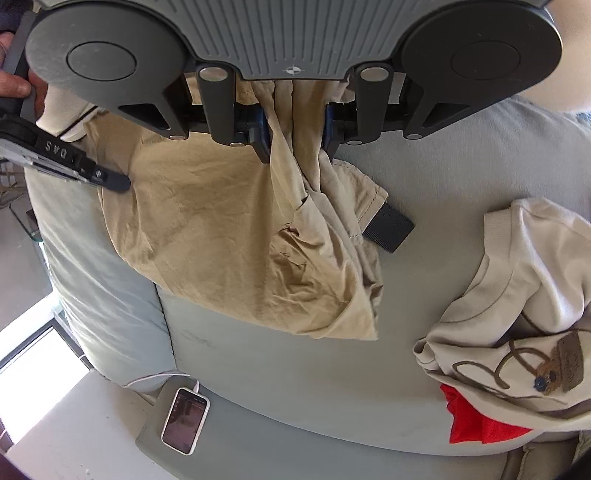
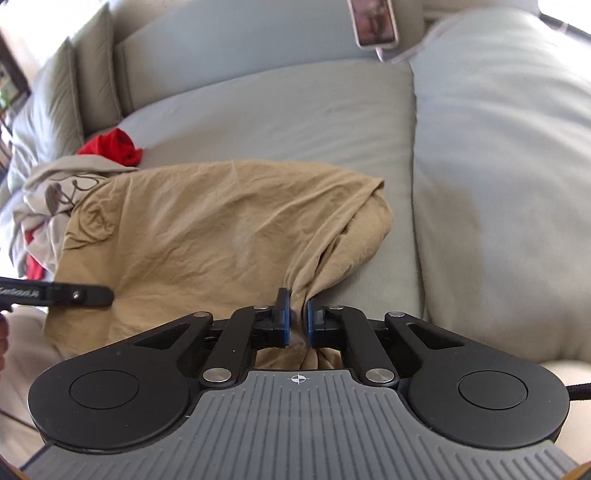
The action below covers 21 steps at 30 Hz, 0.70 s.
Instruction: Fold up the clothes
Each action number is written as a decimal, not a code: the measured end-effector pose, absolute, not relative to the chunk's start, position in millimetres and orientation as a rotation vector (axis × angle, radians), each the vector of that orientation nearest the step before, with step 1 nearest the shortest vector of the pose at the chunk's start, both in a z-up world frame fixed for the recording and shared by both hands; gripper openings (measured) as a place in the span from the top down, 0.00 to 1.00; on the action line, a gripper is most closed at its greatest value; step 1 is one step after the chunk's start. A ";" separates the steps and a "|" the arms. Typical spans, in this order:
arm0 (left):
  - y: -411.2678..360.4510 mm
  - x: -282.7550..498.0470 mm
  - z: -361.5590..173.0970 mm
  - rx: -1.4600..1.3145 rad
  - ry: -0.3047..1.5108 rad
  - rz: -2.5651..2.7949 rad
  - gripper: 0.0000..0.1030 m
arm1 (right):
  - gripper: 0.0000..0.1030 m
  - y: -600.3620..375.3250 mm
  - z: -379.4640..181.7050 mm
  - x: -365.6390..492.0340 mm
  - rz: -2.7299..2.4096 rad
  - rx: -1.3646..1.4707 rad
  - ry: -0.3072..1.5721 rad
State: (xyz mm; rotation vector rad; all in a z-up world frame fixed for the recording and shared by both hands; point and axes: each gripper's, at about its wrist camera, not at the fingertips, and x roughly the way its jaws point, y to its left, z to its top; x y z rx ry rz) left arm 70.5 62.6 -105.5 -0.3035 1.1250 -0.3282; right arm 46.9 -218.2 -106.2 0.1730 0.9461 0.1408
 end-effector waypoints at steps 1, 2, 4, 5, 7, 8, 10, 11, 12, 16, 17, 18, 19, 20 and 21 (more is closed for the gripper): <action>64.8 64.9 -103.6 -0.347 1.120 -0.322 0.76 | 0.94 -215.2 -99.1 54.2 0.140 0.132 0.921; 66.3 58.8 -101.4 -0.394 1.113 -0.312 0.76 | 0.95 -208.7 -88.9 62.4 0.147 0.090 0.885; 66.9 47.4 -99.7 -0.491 1.101 -0.276 0.76 | 0.95 -195.0 -67.8 79.0 0.163 0.006 0.812; 64.8 41.9 -100.3 -0.546 1.095 -0.252 0.76 | 0.95 -188.2 -57.3 87.3 0.170 -0.036 0.775; 57.4 37.6 -106.7 -0.596 1.103 -0.200 0.76 | 0.94 -171.4 -53.0 107.7 0.173 -0.098 0.771; 52.4 38.4 -110.8 -0.584 1.117 -0.187 0.76 | 0.91 -162.9 -51.2 117.9 0.174 -0.129 0.771; 41.7 40.7 -118.5 -0.535 1.150 -0.174 0.76 | 0.64 -155.6 -59.7 136.2 0.121 -0.139 0.873; 38.3 41.3 -120.7 -0.516 1.157 -0.172 0.76 | 0.58 -154.9 -63.8 142.8 0.085 -0.128 0.933; 36.5 41.5 -121.6 -0.501 1.156 -0.173 0.75 | 0.56 -161.3 -63.7 139.2 0.062 -0.066 0.950; 40.7 44.8 -124.4 -0.531 1.170 -0.174 0.75 | 0.44 -209.3 -44.0 92.2 0.074 0.211 0.964; 42.4 44.1 -124.9 -0.550 1.174 -0.170 0.75 | 0.42 -222.7 -38.7 77.8 0.078 0.275 0.966; 44.1 43.4 -125.4 -0.570 1.177 -0.165 0.75 | 0.41 -236.0 -33.4 63.4 0.081 0.339 0.968; 45.8 42.7 -126.0 -0.590 1.181 -0.161 0.75 | 0.40 -249.3 -28.1 49.0 0.085 0.403 0.969; 47.4 42.0 -126.5 -0.609 1.184 -0.156 0.75 | 0.39 -260.9 -24.4 36.4 0.087 0.464 0.972; 48.8 41.4 -126.7 -0.628 1.189 -0.154 0.75 | 0.34 -272.2 -20.9 22.2 0.082 0.534 0.977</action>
